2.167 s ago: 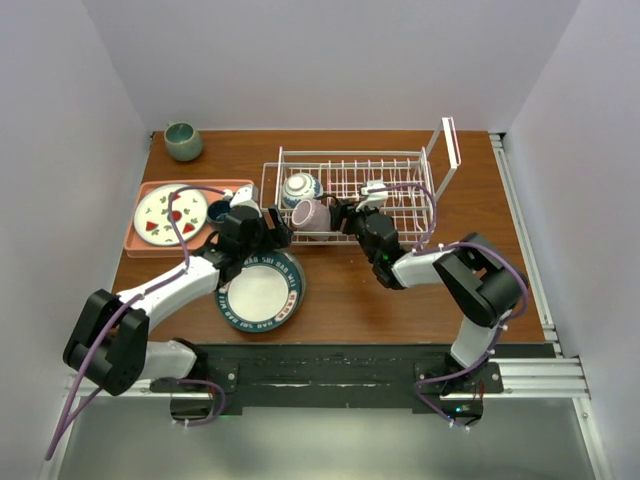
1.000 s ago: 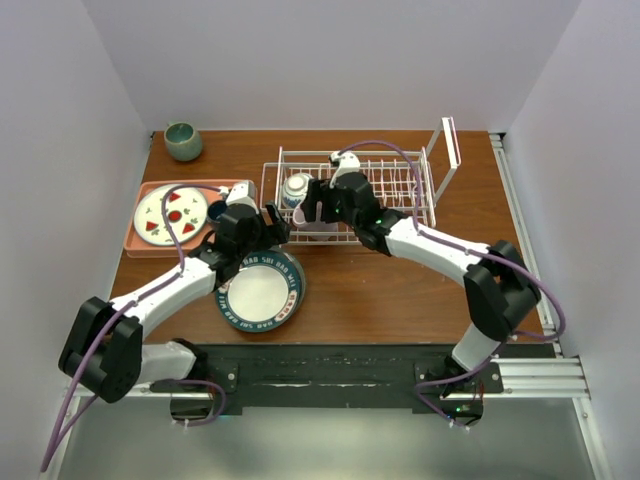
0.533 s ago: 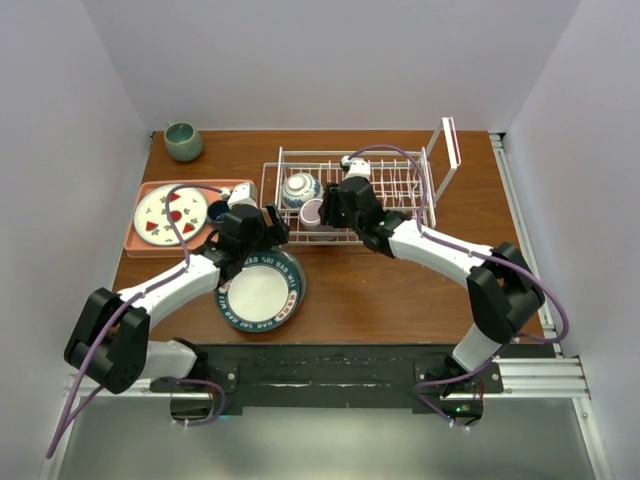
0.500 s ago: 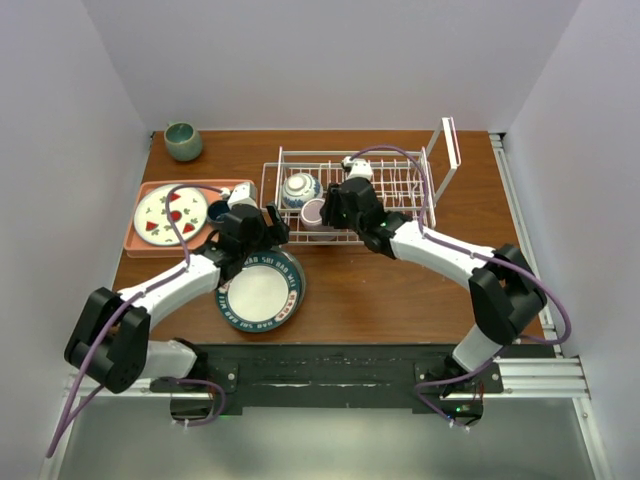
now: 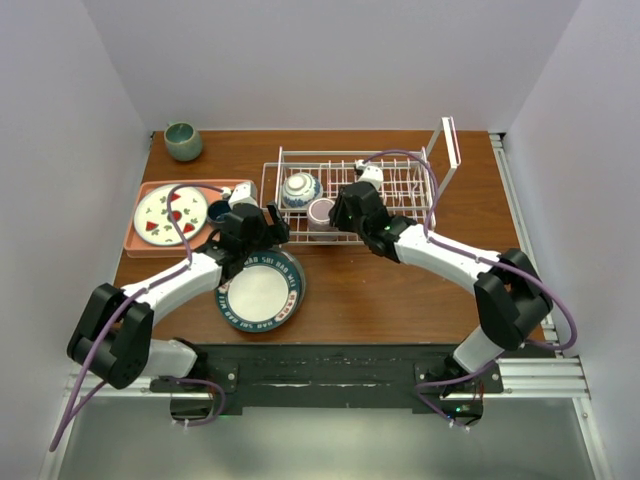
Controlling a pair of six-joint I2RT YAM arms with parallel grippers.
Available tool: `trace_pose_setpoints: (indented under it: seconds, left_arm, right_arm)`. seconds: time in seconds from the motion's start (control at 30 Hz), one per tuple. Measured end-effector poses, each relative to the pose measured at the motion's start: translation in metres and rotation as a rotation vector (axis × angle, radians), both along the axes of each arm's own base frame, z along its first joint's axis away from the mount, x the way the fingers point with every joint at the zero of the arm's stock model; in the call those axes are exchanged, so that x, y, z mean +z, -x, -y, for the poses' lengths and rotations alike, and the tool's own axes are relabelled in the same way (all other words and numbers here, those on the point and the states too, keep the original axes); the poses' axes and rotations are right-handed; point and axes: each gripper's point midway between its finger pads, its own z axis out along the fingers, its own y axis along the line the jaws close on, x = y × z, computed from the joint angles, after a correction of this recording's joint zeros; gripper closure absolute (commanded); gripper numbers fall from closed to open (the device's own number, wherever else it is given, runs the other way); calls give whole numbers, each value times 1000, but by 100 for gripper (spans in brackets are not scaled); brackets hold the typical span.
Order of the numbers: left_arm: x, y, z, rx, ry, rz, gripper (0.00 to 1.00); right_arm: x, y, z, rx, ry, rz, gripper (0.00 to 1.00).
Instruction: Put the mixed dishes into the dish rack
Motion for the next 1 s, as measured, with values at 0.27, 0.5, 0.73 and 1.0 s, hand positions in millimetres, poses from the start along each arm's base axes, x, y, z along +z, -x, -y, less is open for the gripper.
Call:
trace_pose_setpoints:
  seconds: [0.27,0.5,0.73,1.0]
  left_arm:
    - [1,-4,-4,19,-5,7,14]
    - [1,-4,-4,20,-5,8,14]
    - [1,-4,-5,20,-6,8,14]
    - [1,-4,-5,20,-6,8,14]
  right_arm:
    - [3,-12,-9,-42,-96,-33,80]
    - [-3,-7,-1,-82,-148,-47,76]
    - [-1,1,6,-101,-165,-51,51]
    - [-8,9,10,-62,-115,-71,37]
